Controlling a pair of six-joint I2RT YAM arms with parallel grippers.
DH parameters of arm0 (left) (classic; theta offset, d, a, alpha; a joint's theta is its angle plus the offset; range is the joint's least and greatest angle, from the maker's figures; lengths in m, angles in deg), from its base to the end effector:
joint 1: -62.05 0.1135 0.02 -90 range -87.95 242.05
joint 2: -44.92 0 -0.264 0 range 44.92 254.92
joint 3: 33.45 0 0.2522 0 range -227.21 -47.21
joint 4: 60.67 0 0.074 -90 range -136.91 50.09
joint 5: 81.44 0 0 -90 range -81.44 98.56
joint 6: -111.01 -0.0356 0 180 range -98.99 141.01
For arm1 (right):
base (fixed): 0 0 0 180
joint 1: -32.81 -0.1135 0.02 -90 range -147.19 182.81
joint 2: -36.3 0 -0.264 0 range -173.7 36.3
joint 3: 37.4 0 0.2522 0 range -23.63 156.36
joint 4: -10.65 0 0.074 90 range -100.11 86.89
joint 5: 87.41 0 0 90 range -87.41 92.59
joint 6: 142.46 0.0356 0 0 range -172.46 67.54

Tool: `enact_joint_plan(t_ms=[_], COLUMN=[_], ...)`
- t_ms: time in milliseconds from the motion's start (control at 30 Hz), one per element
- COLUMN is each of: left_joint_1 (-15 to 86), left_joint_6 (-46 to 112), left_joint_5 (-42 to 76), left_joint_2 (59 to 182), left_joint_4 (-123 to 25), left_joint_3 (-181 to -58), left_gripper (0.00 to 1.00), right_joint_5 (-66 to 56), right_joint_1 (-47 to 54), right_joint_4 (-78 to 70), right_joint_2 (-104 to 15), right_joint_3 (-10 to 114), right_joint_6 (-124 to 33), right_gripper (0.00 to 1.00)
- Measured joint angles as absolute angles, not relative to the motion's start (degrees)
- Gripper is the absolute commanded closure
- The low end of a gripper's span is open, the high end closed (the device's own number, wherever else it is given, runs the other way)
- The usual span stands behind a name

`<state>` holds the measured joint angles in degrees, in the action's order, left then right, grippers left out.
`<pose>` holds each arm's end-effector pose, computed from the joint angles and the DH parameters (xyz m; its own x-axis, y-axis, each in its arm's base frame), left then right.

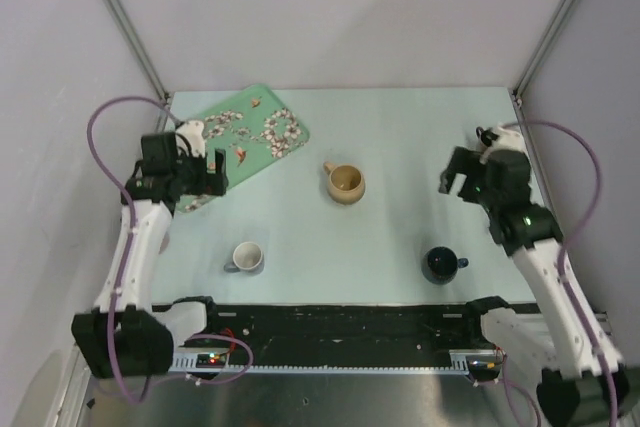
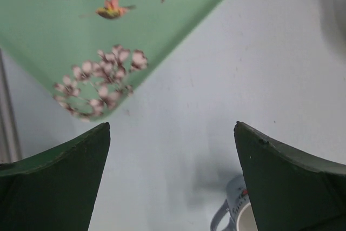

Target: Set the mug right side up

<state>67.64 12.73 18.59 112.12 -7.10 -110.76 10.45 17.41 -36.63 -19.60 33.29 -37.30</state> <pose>0.2446 0.0177 0.3261 -0.6731 0.0766 -0.7355 0.1282 0.9917 -0.0140 0.2018 0.0505 0.3378 -0.5396 0.1201 -0.8333 -0.0111 0.9887 0.1497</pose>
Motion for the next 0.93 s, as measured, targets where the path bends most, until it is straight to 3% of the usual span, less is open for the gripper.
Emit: enact_joint_plan(t_ms=[200,533,933], left_joint_1=[65.65,65.17,65.17], left_joint_6=[15.62,13.65,20.14], left_joint_5=[13.95,4.23,-0.56], left_joint_2=[97.94,70.42,68.41], left_joint_4=[-13.67,-24.80,-32.34], left_joint_3=[-96.29,-77.25,-70.63], left_gripper=[0.00,0.00,0.00], right_joint_5=[15.15,21.42,21.72], right_joint_1=[24.56,24.67,23.88], right_joint_4=[-33.55,-33.18,-32.35], right_joint_2=[-1.48,7.98,18.91], right_joint_3=[21.64,10.10,4.00], right_joint_6=[-35.73,-31.62,-30.98], right_gripper=[0.01,0.04,0.01])
